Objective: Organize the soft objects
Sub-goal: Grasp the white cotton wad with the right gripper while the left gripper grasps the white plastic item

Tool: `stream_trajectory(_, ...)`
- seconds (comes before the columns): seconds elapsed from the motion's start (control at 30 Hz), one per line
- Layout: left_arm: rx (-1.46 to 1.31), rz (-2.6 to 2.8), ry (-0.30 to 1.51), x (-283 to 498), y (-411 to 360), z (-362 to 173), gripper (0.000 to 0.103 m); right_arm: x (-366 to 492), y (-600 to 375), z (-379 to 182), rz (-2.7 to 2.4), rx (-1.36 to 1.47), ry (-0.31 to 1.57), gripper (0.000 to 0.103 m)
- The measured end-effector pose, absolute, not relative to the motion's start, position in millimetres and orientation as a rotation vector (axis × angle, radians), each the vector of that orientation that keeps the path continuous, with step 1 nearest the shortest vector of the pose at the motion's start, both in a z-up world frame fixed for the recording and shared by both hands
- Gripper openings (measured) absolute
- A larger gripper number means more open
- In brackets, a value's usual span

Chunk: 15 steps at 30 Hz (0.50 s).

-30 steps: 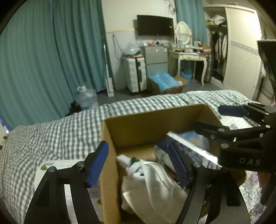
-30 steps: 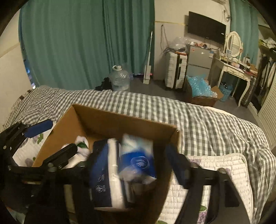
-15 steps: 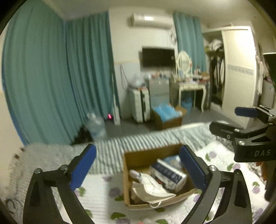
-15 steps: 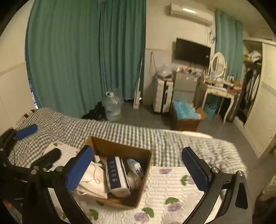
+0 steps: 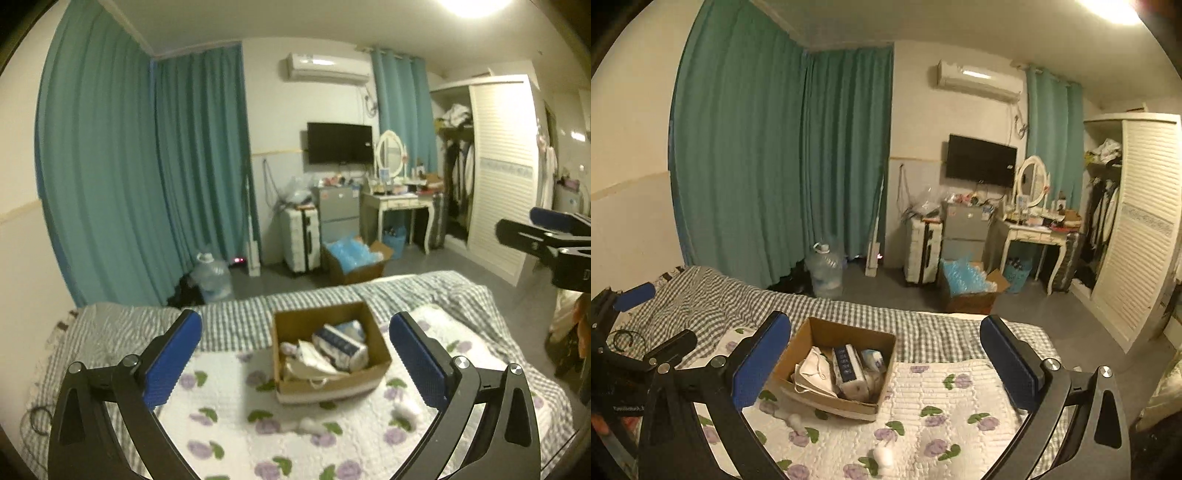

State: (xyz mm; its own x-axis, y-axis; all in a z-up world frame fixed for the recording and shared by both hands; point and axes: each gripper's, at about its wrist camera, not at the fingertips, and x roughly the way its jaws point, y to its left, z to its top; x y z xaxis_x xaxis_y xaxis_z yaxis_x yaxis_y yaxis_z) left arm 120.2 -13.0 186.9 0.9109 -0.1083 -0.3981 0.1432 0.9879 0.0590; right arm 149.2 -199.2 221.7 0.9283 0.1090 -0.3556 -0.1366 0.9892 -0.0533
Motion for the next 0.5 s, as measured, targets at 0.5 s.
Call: stream_trajectory(0.5,-0.041,-0.078,0.669,165.2,-21.4,42.0,0.103,192.8,-203.4,40.3,0.136,-0.073,0.705,0.103)
